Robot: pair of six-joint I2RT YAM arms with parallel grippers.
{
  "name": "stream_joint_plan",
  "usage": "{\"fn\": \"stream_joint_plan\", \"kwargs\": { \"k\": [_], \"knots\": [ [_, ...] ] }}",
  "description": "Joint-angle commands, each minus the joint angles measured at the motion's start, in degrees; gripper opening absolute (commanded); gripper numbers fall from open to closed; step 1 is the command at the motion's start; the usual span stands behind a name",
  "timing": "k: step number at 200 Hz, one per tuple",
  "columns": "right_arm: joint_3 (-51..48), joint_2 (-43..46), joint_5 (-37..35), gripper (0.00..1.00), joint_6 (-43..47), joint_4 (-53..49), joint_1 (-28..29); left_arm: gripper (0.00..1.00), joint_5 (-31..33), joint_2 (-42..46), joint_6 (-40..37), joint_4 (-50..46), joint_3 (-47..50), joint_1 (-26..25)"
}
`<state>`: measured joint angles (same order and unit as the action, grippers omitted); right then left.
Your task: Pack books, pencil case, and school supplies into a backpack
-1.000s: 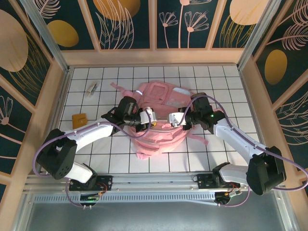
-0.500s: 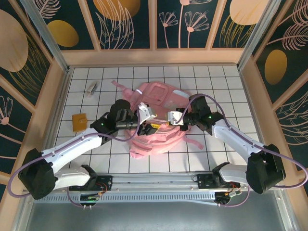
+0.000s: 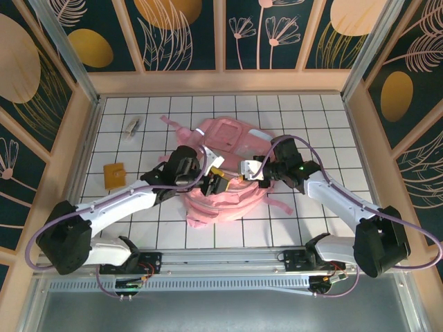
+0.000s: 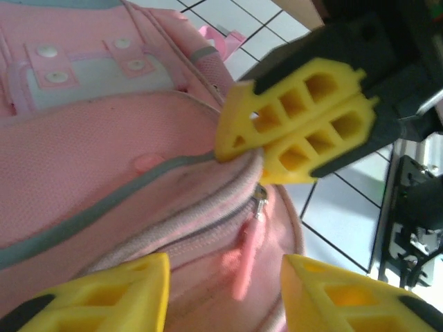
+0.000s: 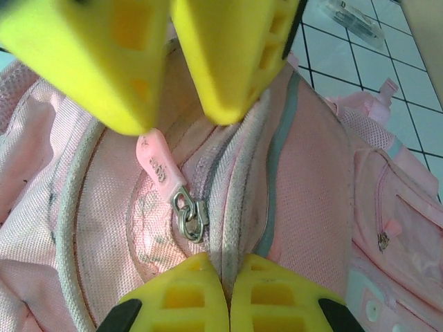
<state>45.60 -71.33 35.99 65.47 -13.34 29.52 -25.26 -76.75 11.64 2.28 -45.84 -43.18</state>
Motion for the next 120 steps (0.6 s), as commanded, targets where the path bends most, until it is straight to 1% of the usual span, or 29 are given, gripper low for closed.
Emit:
{"fn": "stream_joint_plan", "kwargs": {
  "k": [1,16,44,60,70,78,101,107,111,120],
  "knots": [
    [0.8,0.2,4.1,0.00,-1.2,3.6,1.4,0.40,-4.9,-3.9,2.4,-0.9,-3.3,-0.1],
    [1.3,-0.4,4.5,0.00,-1.8,4.3,1.4,0.37,-8.4,-5.9,2.1,-1.3,-4.7,-0.1],
    [2.9,-2.3,5.5,0.00,-2.9,5.3,1.5,0.38,-10.6,-7.4,1.7,-2.4,-5.4,-0.1],
    [3.7,-3.5,5.6,0.00,-2.9,5.0,1.5,0.36,-12.3,-8.2,2.3,-2.8,-6.1,-0.1],
    [4.2,-4.1,5.5,0.00,-2.8,4.7,1.5,0.35,-12.3,-8.9,3.4,-3.3,-6.6,-0.1],
    [4.6,-4.4,5.5,0.00,-2.7,4.6,2.6,0.35,-13.2,-9.5,3.2,-4.0,-7.3,-0.1],
    [5.1,-4.8,5.5,0.00,-2.6,4.4,2.7,0.36,-13.0,-10.5,2.6,-5.6,-8.0,-0.2],
    [5.2,-4.7,5.5,0.00,-2.6,4.3,2.7,0.34,-12.2,-10.5,2.4,-5.9,-8.0,-0.2],
    [5.2,-4.6,5.6,0.00,-2.5,4.2,2.7,0.30,-11.6,-10.4,2.1,-6.1,-8.0,-0.1],
    [5.1,-4.4,5.6,0.00,-2.7,4.3,2.8,0.23,-10.7,-10.3,1.5,-6.0,-7.8,-0.2]
  ]
}}
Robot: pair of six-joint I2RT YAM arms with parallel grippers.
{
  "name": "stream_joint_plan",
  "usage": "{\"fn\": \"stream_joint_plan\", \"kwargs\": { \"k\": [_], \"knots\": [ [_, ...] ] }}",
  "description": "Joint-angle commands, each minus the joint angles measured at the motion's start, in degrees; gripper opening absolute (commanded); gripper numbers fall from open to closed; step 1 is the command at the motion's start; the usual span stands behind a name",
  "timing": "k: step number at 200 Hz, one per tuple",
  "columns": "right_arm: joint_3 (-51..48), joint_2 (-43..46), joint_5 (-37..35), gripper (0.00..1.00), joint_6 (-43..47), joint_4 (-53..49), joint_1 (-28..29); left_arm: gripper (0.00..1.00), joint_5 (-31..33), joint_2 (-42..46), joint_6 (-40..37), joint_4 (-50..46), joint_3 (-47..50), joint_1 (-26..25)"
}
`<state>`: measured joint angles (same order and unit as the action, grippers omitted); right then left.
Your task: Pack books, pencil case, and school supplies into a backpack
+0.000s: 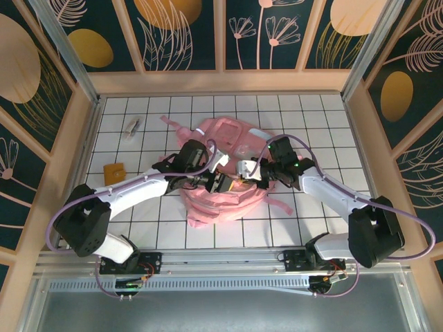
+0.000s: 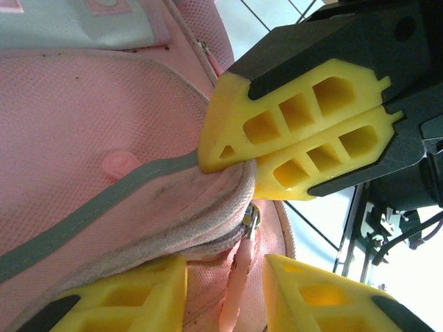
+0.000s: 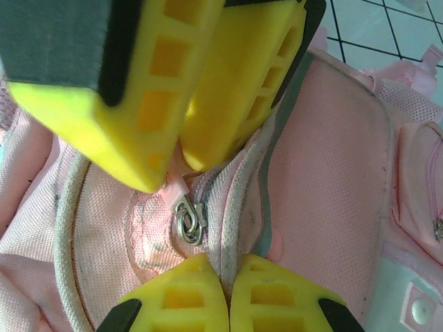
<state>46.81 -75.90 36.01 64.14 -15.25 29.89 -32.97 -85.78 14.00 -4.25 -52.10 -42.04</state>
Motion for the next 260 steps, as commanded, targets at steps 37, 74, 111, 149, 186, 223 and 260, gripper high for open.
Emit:
{"fn": "stream_joint_plan", "kwargs": {
  "k": [37,74,111,149,186,223,260],
  "knots": [
    [3.2,1.2,1.3,0.00,2.5,3.7,2.2,0.00,-1.5,0.6,-6.7,-1.2,-2.5,-1.3],
    [2.9,5.3,-5.5,0.00,9.5,-0.7,1.9,0.00,9.8,10.3,-19.9,-5.4,1.8,-0.3],
    [-1.5,10.0,-7.2,0.00,12.1,2.1,2.1,0.00,22.3,22.0,-24.6,-4.0,10.8,9.2],
    [-3.6,12.9,-5.5,0.00,11.8,5.0,2.5,0.00,25.0,20.1,-29.2,-1.6,13.6,13.4],
    [-7.3,14.4,-5.8,0.00,12.7,7.2,2.9,0.00,18.8,13.5,-24.0,1.8,12.7,18.6],
    [-11.1,12.6,-10.7,0.25,-7.2,23.3,9.4,0.00,0.9,15.0,-17.7,8.0,13.4,18.3],
    [-9.3,5.9,-34.3,0.33,-22.2,30.4,22.3,0.00,-1.9,19.2,-14.0,10.3,15.9,17.3]
  ]
}}
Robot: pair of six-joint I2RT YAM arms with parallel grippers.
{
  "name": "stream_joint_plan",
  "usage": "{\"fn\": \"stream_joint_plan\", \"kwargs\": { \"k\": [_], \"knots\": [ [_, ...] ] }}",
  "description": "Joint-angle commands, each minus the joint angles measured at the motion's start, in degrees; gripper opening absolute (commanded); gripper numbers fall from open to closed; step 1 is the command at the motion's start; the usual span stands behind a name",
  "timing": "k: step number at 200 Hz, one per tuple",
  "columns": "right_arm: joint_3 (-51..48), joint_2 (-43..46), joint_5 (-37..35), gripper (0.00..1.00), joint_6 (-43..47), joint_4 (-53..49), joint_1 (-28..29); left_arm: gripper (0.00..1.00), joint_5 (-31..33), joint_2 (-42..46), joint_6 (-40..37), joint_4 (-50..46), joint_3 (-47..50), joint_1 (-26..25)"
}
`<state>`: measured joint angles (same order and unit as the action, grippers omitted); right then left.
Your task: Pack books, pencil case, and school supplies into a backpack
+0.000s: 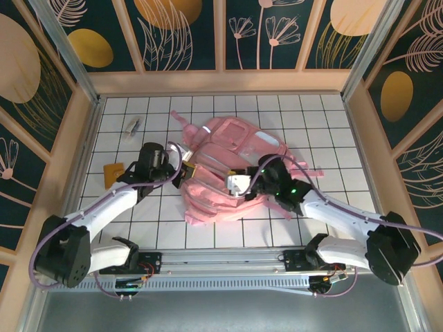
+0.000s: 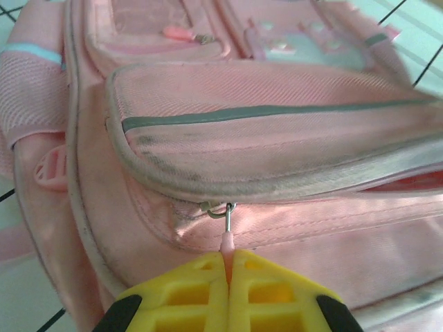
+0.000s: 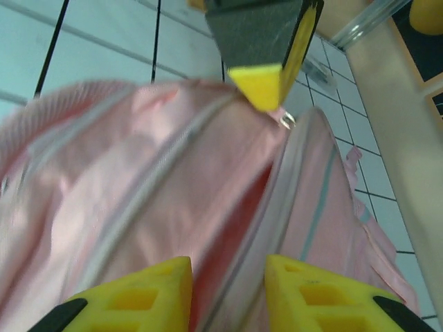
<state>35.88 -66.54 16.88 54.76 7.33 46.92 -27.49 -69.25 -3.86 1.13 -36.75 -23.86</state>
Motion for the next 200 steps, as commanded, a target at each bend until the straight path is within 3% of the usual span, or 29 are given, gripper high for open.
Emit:
{"fn": "stream_joint_plan", "kwargs": {
  "k": [1,35,55,77,94,100,116,125,139,158,200],
  "knots": [
    [1.8,-3.6,-15.9,0.33,-13.2,7.9,5.5,0.00,-7.5,2.8,3.9,4.8,0.6,-0.9],
    [6.3,-11.3,-34.3,0.33,-18.1,8.3,10.0,0.00,-10.0,5.0,6.9,7.2,3.3,-1.1],
    [7.8,-14.3,-40.5,0.33,-20.3,9.9,10.9,0.00,-10.7,6.1,8.0,8.4,4.4,-1.2],
    [9.7,-14.6,-39.6,0.33,-22.0,9.0,11.3,0.00,-9.4,7.2,7.8,7.8,4.9,-1.2],
    [12.6,-13.6,-34.1,0.34,-22.1,3.6,11.5,0.00,-9.2,7.8,8.1,7.9,5.2,-1.2],
    [14.0,-12.7,-30.0,0.34,-22.6,1.0,11.5,0.00,-9.3,8.0,8.2,7.9,5.2,-1.2],
    [17.1,-8.7,-8.7,0.35,-21.8,-4.8,11.2,0.00,-9.2,8.4,7.9,7.2,4.8,-1.2],
    [17.1,-7.1,-4.2,0.38,-21.8,-4.0,11.2,0.00,-9.0,8.7,7.7,7.3,4.8,-1.2],
    [15.6,-6.8,-10.3,0.46,-24.1,-0.3,10.9,0.00,-9.5,9.1,7.7,7.7,5.1,-1.2],
    [16.1,-10.6,-20.1,0.47,-22.4,-3.9,9.3,0.00,-10.5,9.2,7.7,7.7,5.0,-1.2],
    [19.6,-16.6,-25.4,0.45,-20.3,-11.3,8.4,0.00,-10.8,10.1,7.6,6.7,5.4,-1.1]
  ]
}}
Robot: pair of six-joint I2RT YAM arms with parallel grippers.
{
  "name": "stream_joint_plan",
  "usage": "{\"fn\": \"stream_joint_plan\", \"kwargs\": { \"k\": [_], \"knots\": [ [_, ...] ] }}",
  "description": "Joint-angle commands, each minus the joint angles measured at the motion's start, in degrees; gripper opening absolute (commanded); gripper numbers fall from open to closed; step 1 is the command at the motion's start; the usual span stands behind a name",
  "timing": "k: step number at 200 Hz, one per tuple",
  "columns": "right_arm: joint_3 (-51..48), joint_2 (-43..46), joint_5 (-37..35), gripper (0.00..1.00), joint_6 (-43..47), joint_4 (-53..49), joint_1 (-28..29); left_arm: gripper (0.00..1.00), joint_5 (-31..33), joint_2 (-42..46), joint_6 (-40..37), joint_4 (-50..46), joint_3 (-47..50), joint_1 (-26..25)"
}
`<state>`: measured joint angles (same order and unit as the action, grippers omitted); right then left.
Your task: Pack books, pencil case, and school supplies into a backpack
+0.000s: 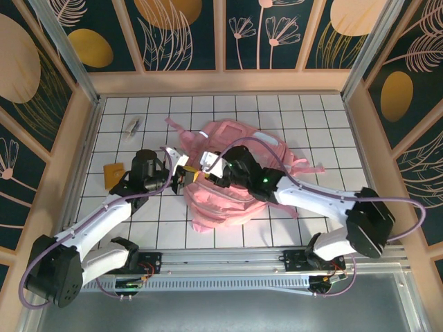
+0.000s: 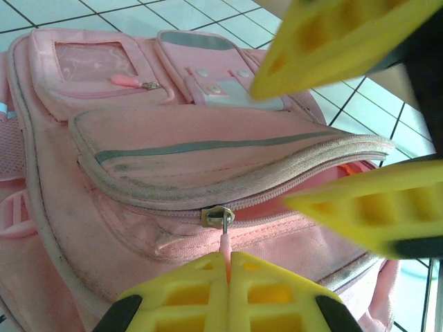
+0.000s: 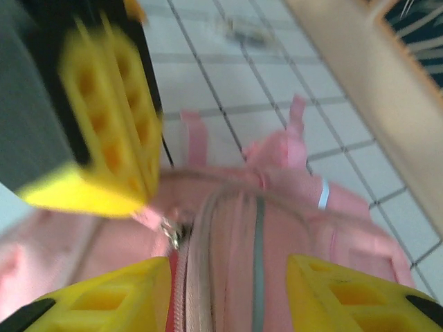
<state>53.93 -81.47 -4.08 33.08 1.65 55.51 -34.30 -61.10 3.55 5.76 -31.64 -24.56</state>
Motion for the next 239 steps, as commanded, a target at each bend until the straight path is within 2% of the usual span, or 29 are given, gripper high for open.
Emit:
{"fn": "stream_joint_plan", "kwargs": {
  "k": [1,10,20,33,44,73,95,128,155,201,220,239],
  "knots": [
    [1.6,-1.7,-4.5,0.45,1.4,-5.6,-0.2,0.00,-3.9,1.9,0.1,2.0,0.3,-0.5],
    [1.8,-1.9,-5.4,0.43,1.1,-5.4,-0.6,0.00,-4.0,2.0,0.1,1.9,0.3,-0.4],
    [1.8,-2.0,-6.6,0.37,1.1,-5.1,-0.9,0.00,-4.0,2.1,0.3,1.9,0.3,-0.4],
    [1.9,-1.9,-7.2,0.14,1.5,-4.5,-1.1,0.00,-3.5,2.4,0.2,1.7,0.3,-0.4],
    [2.3,-1.8,-6.3,0.00,1.9,-4.6,-1.1,0.00,-2.4,2.7,-0.2,1.3,0.5,-0.5],
    [2.3,1.1,2.8,0.00,6.9,-5.1,-1.0,0.00,2.3,3.4,-3.5,-0.2,0.2,-0.5],
    [1.6,4.9,12.5,0.00,17.0,-8.4,-1.3,0.00,9.4,1.4,-5.6,2.1,0.2,0.3],
    [1.8,8.8,16.4,0.00,31.9,-15.8,-2.6,0.00,16.0,-7.8,-9.7,8.3,-0.9,4.2],
    [2.1,11.3,15.8,0.00,39.0,-17.1,-3.3,0.00,14.7,-16.2,-8.0,17.7,-2.5,6.8],
    [3.1,11.9,17.2,0.00,46.7,-16.0,-3.2,0.00,3.3,-30.1,-7.5,17.4,-12.9,6.8],
    [4.0,11.0,17.6,0.00,47.7,-14.5,-4.7,0.00,1.9,-30.1,-6.8,19.8,-12.8,6.8],
    [6.2,10.6,19.9,0.00,48.0,-15.5,-7.7,0.02,0.8,-26.0,-8.4,19.2,-11.3,6.8]
  ]
}}
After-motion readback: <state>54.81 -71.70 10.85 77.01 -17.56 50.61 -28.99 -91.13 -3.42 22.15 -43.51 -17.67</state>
